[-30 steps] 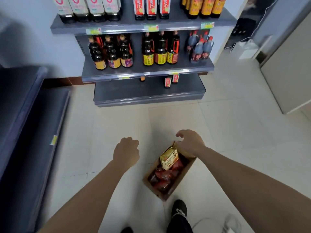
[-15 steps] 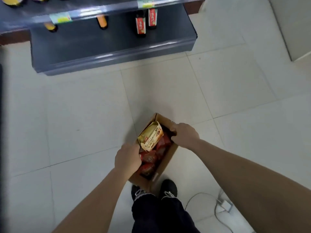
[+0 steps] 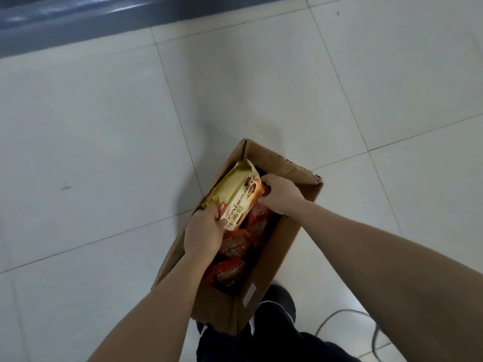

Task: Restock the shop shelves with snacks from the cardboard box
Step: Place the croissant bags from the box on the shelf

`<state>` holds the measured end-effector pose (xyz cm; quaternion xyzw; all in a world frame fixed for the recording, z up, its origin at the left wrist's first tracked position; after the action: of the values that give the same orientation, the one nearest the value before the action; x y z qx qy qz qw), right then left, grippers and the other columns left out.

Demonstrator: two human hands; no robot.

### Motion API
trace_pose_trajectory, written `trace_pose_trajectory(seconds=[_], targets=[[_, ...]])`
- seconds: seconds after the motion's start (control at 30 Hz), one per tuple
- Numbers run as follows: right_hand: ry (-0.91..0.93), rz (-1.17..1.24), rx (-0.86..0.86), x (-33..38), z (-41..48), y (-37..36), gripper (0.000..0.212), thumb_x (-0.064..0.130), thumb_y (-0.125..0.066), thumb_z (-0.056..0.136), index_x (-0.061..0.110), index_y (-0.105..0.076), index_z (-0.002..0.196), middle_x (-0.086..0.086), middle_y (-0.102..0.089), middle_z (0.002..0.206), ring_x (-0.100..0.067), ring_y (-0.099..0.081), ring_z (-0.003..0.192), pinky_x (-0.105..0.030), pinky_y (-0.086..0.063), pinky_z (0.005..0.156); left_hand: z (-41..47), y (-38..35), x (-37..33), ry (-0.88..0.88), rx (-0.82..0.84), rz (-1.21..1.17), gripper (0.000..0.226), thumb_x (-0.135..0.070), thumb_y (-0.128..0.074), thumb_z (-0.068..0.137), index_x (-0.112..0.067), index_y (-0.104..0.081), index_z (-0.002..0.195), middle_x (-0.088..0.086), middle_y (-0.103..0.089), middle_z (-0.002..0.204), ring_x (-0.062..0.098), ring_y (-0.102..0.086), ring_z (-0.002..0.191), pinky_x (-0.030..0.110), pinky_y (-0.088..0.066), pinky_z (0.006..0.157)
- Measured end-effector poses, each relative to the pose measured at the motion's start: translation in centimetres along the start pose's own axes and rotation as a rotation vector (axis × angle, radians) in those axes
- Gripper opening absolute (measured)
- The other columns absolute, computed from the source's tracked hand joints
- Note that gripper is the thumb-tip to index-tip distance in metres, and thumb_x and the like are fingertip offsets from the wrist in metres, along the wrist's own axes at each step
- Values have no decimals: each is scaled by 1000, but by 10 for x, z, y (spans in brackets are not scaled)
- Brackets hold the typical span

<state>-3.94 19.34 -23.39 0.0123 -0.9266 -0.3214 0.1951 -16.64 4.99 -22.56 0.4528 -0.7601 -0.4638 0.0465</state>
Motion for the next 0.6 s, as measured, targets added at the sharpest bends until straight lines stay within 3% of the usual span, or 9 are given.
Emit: trace_pose_trajectory(seconds=[0.17, 0.3, 0.37, 0.47, 0.6], targets=[[-84, 52, -12, -8, -19, 15, 49, 22, -59, 85, 20, -45, 132, -5, -61, 120, -28, -57, 113, -42, -51, 90, -13, 33, -13, -46, -4, -77, 14, -22, -50, 98, -22, -44, 85, -6, -57, 88, 11, -53, 75, 18, -35, 52], [-98, 125, 14, 14, -63, 49, 73, 20, -65, 84, 21, -29, 148, -6, -55, 133, -28, -51, 123, -40, -46, 98, -45, 93, -31, -81, 15, -59, 9, -22, -47, 100, -15, -53, 99, -7, -50, 83, 5, -45, 66, 16, -28, 49], [-67, 159, 23, 36, -87, 70, 69, 24, -67, 83, 24, -36, 145, -3, -57, 132, -28, -51, 124, -40, -44, 100, -64, 125, -36, -70, 33, -52, 9, -22, -46, 100, -15, -52, 101, -6, -51, 86, 9, -48, 70, 16, -28, 49], [-28, 172, 49, 72, -122, 100, 57, 23, -66, 84, 23, -47, 138, -3, -62, 126, -26, -55, 118, -39, -45, 99, -93, 175, -34, -23, 32, -83, 14, -23, -49, 99, -19, -42, 87, -3, -56, 91, 13, -51, 76, 18, -31, 50], [33, 141, 41, 119, -166, 138, 47, 27, -64, 88, 20, -52, 133, -3, -60, 125, -26, -55, 116, -35, -45, 94, -134, 239, -29, 33, 7, -164, 24, -22, -51, 98, -19, -39, 78, -4, -54, 83, 13, -49, 69, 21, -32, 51]])
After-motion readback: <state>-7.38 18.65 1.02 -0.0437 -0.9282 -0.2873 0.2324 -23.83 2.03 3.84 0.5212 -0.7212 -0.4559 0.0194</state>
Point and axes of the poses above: each hand's wrist, its own z-axis towards the middle knuckle, its own y-axis out of the back of the hand, x = y × z, the point moved 10 cm from there along z, towards the middle knuckle
